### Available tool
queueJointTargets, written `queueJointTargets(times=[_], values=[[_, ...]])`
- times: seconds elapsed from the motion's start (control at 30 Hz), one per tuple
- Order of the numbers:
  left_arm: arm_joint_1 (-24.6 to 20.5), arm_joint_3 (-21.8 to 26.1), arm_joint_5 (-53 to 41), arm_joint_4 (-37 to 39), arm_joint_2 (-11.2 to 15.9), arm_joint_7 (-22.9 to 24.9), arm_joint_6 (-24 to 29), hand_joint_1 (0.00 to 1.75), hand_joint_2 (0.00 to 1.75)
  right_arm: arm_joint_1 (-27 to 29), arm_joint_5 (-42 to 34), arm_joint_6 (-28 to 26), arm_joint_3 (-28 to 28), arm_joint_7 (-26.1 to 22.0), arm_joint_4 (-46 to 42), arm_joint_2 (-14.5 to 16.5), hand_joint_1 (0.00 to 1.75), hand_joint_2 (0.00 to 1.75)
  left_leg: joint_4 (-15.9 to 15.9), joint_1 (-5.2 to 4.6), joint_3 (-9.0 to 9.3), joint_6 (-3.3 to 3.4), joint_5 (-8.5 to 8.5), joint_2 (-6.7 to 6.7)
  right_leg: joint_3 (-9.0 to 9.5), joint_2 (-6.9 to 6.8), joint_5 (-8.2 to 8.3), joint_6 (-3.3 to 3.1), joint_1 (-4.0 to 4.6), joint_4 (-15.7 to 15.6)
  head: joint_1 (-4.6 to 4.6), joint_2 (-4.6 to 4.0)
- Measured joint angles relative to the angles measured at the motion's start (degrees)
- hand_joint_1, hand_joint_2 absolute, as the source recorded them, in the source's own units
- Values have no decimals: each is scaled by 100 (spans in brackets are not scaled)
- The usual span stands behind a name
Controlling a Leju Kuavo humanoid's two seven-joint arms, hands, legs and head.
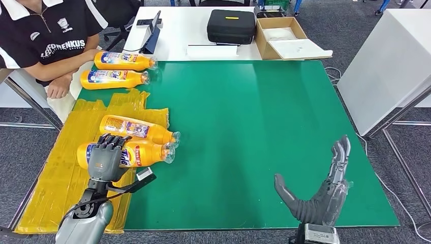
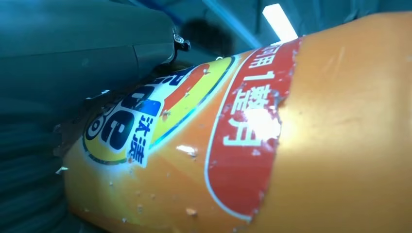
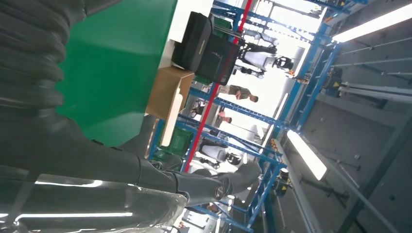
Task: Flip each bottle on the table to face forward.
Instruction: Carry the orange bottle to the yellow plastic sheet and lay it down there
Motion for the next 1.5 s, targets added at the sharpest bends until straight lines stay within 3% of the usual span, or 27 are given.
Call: queueJointTargets(times=[0.3,0.33,0.43,0.47,0.93,1.33,1.4,1.5], values=[[-458,83,-22,1108,100,385,6,175,175,-16,79,105,-1,21,75,47,0,175,0,-3,-2,0,0,0,1,1,0,1,0,0,1,0],[-475,88,-17,1169,106,398,7,166,175,-19,86,135,-1,29,83,56,0,175,0,-3,-2,0,0,0,1,1,0,1,0,0,1,0],[-493,116,-18,1321,114,474,10,38,175,-37,125,237,-1,65,117,90,0,175,0,-3,-3,0,0,1,0,1,0,1,0,0,1,0],[-497,126,-29,1363,114,510,11,3,175,-46,144,265,-1,75,131,102,0,175,0,-3,-2,0,-1,1,0,1,0,1,0,0,2,0],[-701,141,-45,1824,114,745,15,0,175,-76,291,426,-5,131,190,186,0,175,-1,0,11,-2,2,0,9,0,1,-2,-2,-1,1,1],[-769,163,303,1968,91,607,-19,0,175,-91,305,452,-67,139,214,213,0,175,-1,4,18,-4,12,-2,13,-1,4,-5,-2,-1,1,0],[-691,156,575,1794,31,517,-239,0,175,-64,253,435,-74,113,214,214,0,175,-1,4,18,-5,12,-1,13,-1,4,-4,-2,-1,1,0],[-312,57,1623,904,-98,176,-1146,0,175,8,64,472,-97,16,213,216,0,175,-1,2,16,-5,12,1,13,1,6,-2,-1,0,-1,0]])
